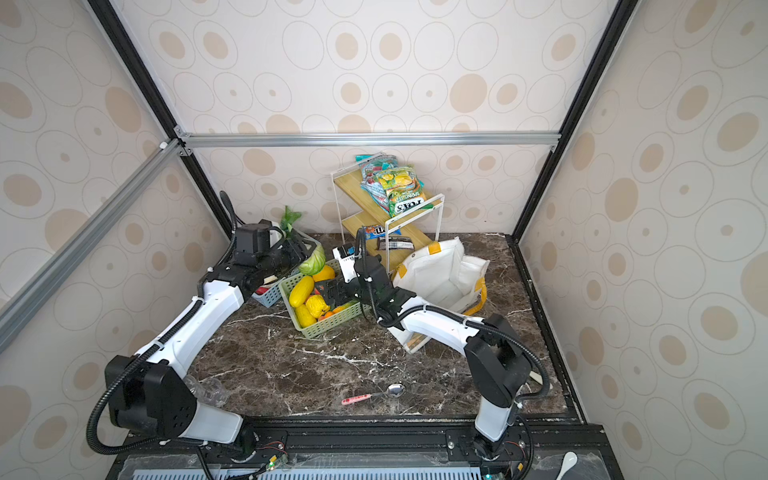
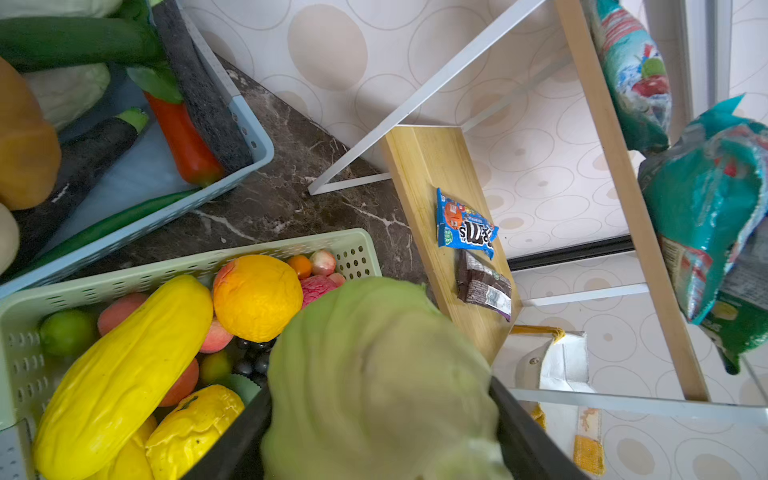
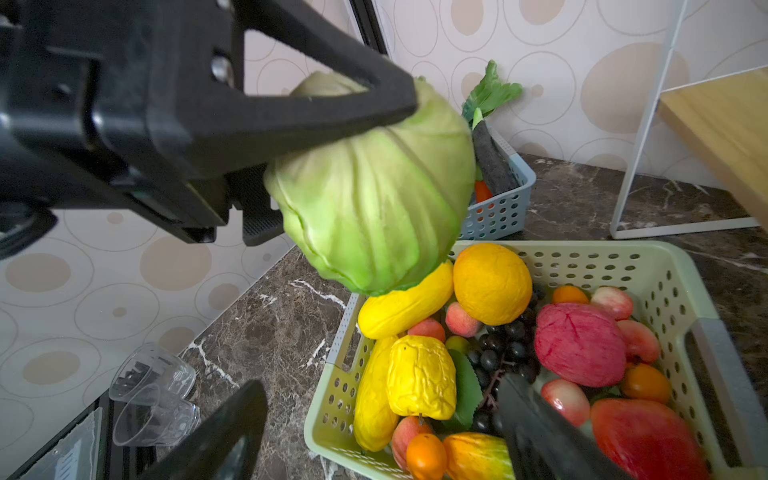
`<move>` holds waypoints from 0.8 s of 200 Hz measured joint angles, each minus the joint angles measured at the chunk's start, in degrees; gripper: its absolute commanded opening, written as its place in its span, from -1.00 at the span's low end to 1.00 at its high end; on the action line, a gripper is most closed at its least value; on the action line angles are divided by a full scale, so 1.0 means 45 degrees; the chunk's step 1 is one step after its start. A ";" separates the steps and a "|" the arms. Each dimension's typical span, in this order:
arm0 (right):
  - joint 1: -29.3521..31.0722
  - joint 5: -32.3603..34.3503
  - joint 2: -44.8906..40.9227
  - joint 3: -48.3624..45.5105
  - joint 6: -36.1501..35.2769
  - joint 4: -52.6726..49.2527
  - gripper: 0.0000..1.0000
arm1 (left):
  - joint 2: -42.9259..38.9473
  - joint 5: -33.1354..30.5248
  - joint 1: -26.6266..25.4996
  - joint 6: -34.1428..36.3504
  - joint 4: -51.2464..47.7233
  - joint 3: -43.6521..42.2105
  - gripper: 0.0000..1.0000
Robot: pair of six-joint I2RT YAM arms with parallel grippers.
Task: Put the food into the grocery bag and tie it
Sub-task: 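Close the right gripper on the green cabbage held by the left gripper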
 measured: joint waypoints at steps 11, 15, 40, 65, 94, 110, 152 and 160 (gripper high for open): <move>0.0029 0.0005 0.0233 0.0194 -0.0107 0.0097 0.99 | 0.0000 0.0039 -0.0019 -0.0005 0.0000 0.0000 0.38; 0.0039 0.0010 0.0296 0.0267 -0.0170 0.0141 0.99 | 0.0000 0.0049 -0.0024 -0.0005 0.0000 0.0000 0.38; 0.0073 0.0044 0.0539 0.0476 -0.0291 0.0636 0.99 | 0.0000 0.0146 -0.0083 -0.0015 -0.0005 0.0000 0.39; 0.0083 0.0029 0.0763 0.0753 -0.0403 0.0942 0.99 | 0.0000 0.0243 -0.0151 -0.0019 -0.0005 0.0000 0.39; 0.0087 0.0087 0.1088 0.0996 -0.0563 0.1219 0.99 | 0.0000 0.0277 -0.0272 -0.0024 -0.0005 0.0000 0.39; 0.0087 0.0112 0.1321 0.1171 -0.0719 0.1234 0.99 | 0.0000 0.0282 -0.0345 -0.0024 0.0000 -0.0015 0.39; 0.0087 0.0389 0.1637 0.1462 -0.1205 0.1137 0.99 | 0.0000 0.0350 -0.0486 -0.0024 0.0092 -0.0136 0.40; 0.0087 0.0461 0.1642 0.1481 -0.1282 0.1132 0.99 | 0.0000 0.0369 -0.0500 -0.0024 0.0097 -0.0136 0.40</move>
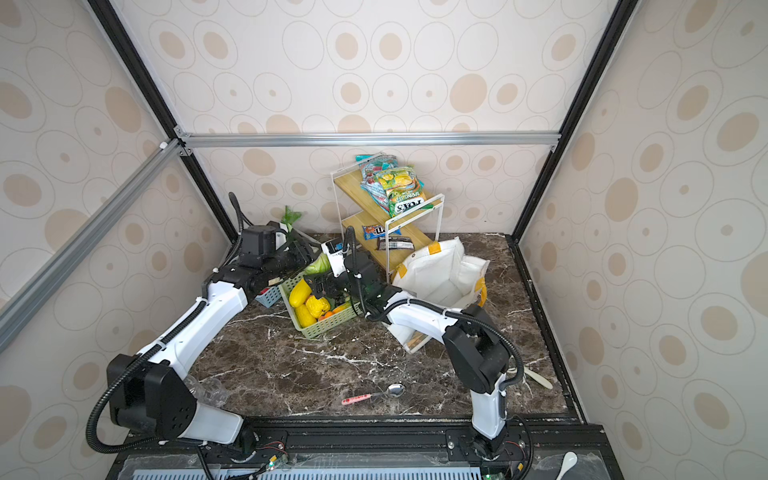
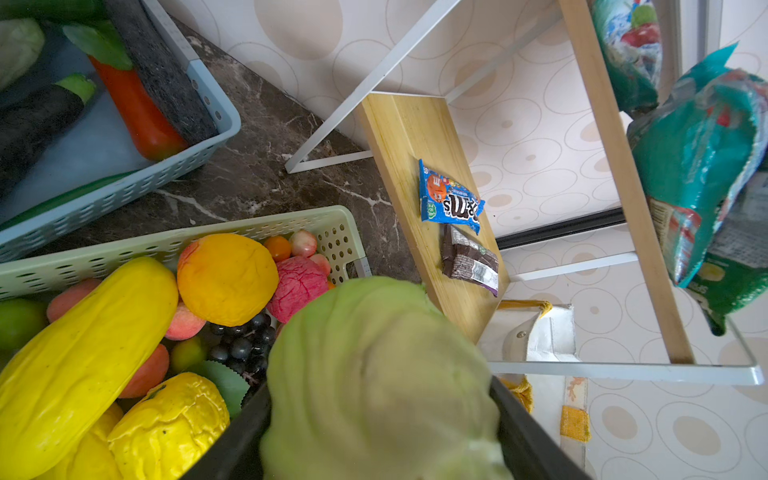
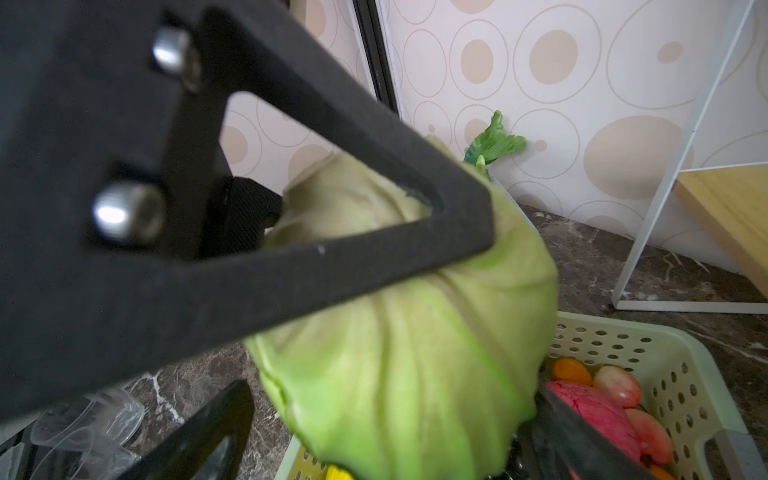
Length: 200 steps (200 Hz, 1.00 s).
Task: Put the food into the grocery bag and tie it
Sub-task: 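Close the right gripper on the green cabbage held by the left gripper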
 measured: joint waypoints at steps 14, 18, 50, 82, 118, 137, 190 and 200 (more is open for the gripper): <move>0.0000 0.0151 0.0010 0.0058 -0.0092 -0.0019 0.99 | 0.0000 0.0000 -0.0044 0.0010 0.0039 0.0000 0.40; 0.0000 0.0219 0.0015 0.0073 -0.0112 -0.0034 0.99 | 0.0000 0.0000 -0.0053 0.0010 0.0058 0.0000 0.40; -0.0005 0.0505 0.0102 0.0272 -0.0384 -0.0112 0.84 | 0.0000 0.0005 -0.0131 0.0010 0.0068 0.0000 0.41; -0.0005 0.0646 0.0107 0.0296 -0.0544 -0.0151 0.51 | 0.0000 -0.0005 -0.0185 0.0005 0.0068 0.0000 0.43; -0.0005 0.0641 0.0107 0.0291 -0.0583 -0.0151 0.28 | 0.0000 -0.0058 -0.0209 0.0005 0.0068 0.0000 0.48; -0.0005 0.0646 0.0107 0.0267 -0.0481 -0.0126 0.22 | -0.0005 -0.0097 -0.0228 0.0005 0.0068 -0.0005 0.55; 0.0019 0.0593 -0.0165 -0.0597 -0.0180 0.0325 0.16 | 0.0000 -0.0194 -0.0340 0.0015 -0.0359 -0.0092 0.75; 0.0019 0.0607 -0.0359 -0.0821 -0.0151 0.0325 0.16 | 0.0000 -0.0199 -0.0350 0.0029 -0.0398 -0.0092 0.76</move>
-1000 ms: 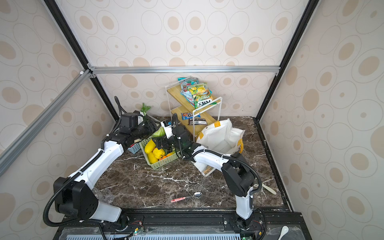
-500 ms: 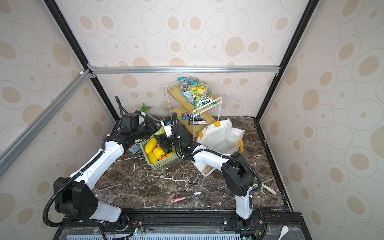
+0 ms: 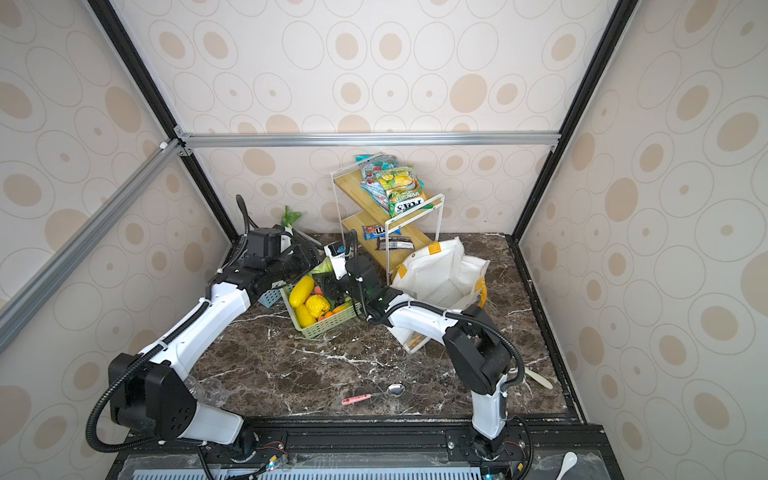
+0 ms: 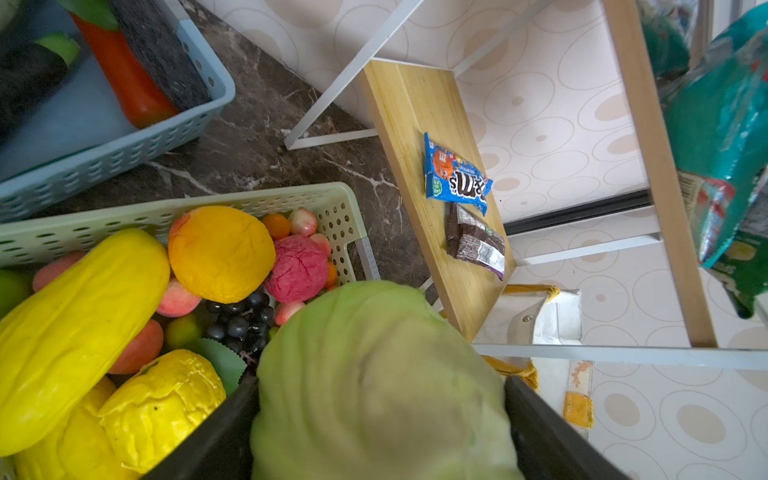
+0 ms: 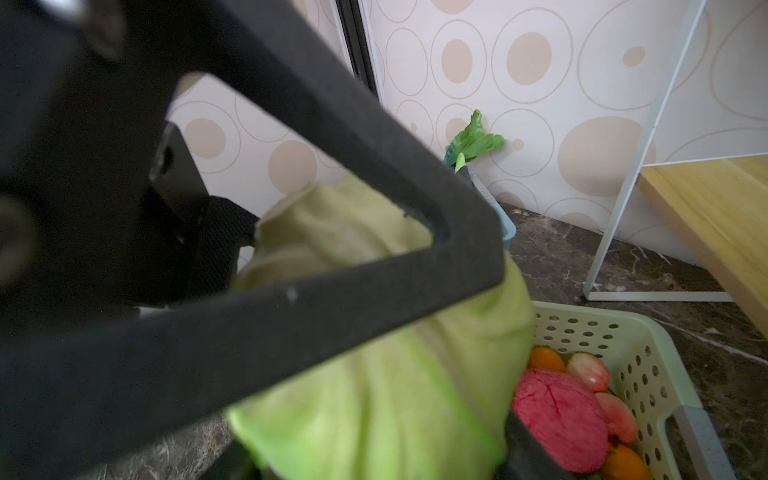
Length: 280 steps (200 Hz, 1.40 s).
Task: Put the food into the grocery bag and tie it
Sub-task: 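Close the right gripper on the green cabbage held by the left gripper, then carry the green cabbage to the tote with the right gripper while the left withdraws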
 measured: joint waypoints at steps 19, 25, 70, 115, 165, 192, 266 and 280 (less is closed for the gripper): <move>0.0000 0.0063 -0.0316 -0.0325 0.0083 -0.0049 0.15 | 0.0000 0.0034 -0.0068 0.0010 -0.0034 0.0005 0.78; 0.0000 0.0073 -0.0379 -0.0398 0.0117 -0.0073 0.16 | 0.0000 0.0049 -0.0087 0.0015 -0.0068 0.0015 0.78; 0.0000 0.0005 -0.0539 -0.0597 0.0214 -0.0219 0.15 | 0.0000 0.0049 0.0073 0.0053 -0.0272 0.0131 0.79; 0.0000 -0.0015 -0.0612 -0.0913 0.0321 -0.0578 0.15 | 0.0000 -0.0277 0.0772 0.0053 0.0053 0.0408 0.78; 0.0000 -0.0117 -0.1039 -0.1302 0.0549 -0.0947 0.14 | 0.0000 -0.0593 0.1311 0.0087 0.0102 0.0408 0.79; 0.0000 -0.0238 -0.1758 -0.1302 0.0704 -0.1515 0.15 | -0.0024 -0.0826 0.1875 0.0189 0.0189 0.0287 0.79; -0.0039 0.0884 -0.4930 -0.1273 0.0461 -0.4813 0.15 | -0.0291 -0.1593 0.2132 0.0617 0.0233 -0.0981 0.79; -0.0243 0.1195 -0.5440 -0.1253 0.0398 -0.5625 0.14 | -0.0316 -0.1608 0.2132 0.0651 0.0257 -0.1005 0.79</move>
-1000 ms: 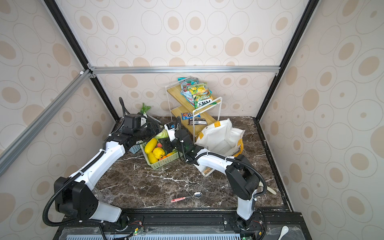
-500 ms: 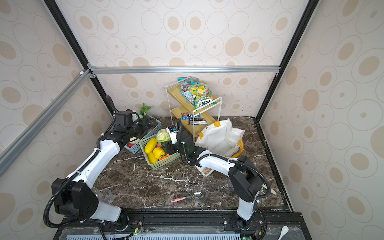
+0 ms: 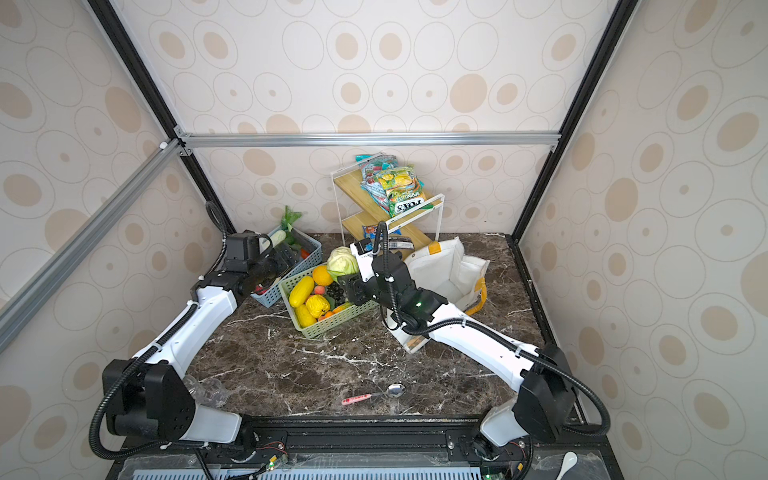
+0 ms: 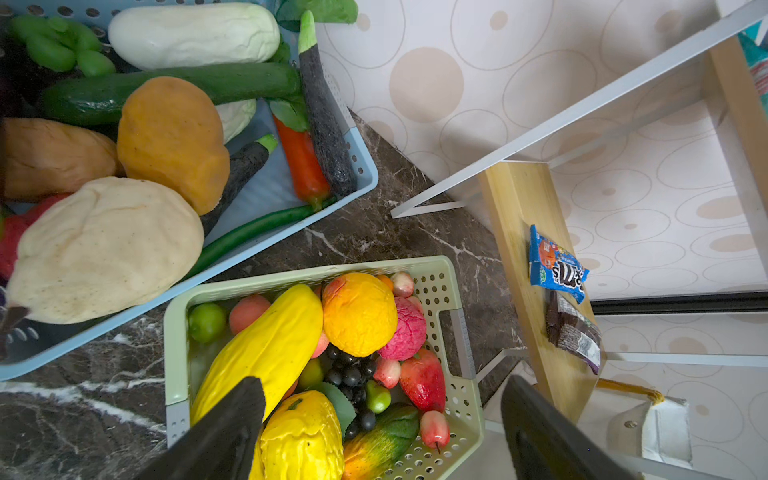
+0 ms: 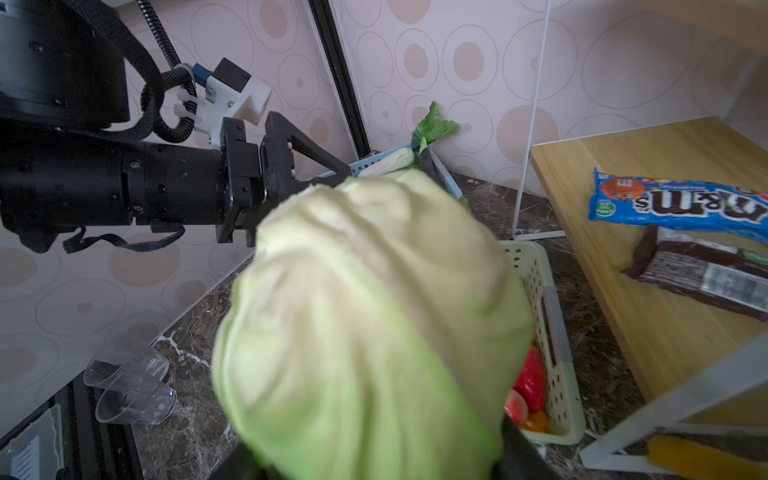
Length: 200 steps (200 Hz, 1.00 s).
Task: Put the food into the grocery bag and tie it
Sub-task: 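Carry the green cabbage to the tote with the right gripper while the left withdraws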
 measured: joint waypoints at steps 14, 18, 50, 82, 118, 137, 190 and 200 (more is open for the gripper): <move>-0.0442 0.0287 -0.0364 0.0146 0.0024 -0.1001 0.14 | 0.0000 0.0010 0.0000 0.0005 0.0049 0.0000 0.79; -0.0573 0.0393 -0.0447 0.0165 0.0053 -0.1229 0.15 | 0.0000 0.0010 0.0000 0.0005 0.0049 0.0000 0.79; -0.2059 0.1146 -0.1375 0.0194 0.0340 -0.3191 0.16 | 0.0000 0.0029 0.0000 0.0034 0.0204 0.0000 0.79; -0.3638 0.1112 -0.2040 0.0194 0.0758 -0.4357 0.16 | 0.0000 0.0034 0.0000 0.0083 0.0233 -0.0010 0.78; -0.5265 0.0753 -0.2045 -0.0034 0.1175 -0.4998 0.15 | 0.0000 0.0141 0.0000 0.0083 0.0335 -0.0214 0.78; -0.5751 0.0486 -0.1919 -0.0267 0.1297 -0.5246 0.14 | 0.0000 0.0131 0.0000 0.0083 0.0321 -0.0345 0.78; -0.6271 -0.0369 -0.1073 -0.0690 0.1355 -0.5717 0.15 | -0.0019 0.0121 0.0000 0.0078 0.0325 -0.0432 0.79; -0.6309 -0.0549 -0.0821 -0.0690 0.1350 -0.5795 0.16 | -0.0019 0.0112 0.0000 0.0078 0.0330 -0.0442 0.78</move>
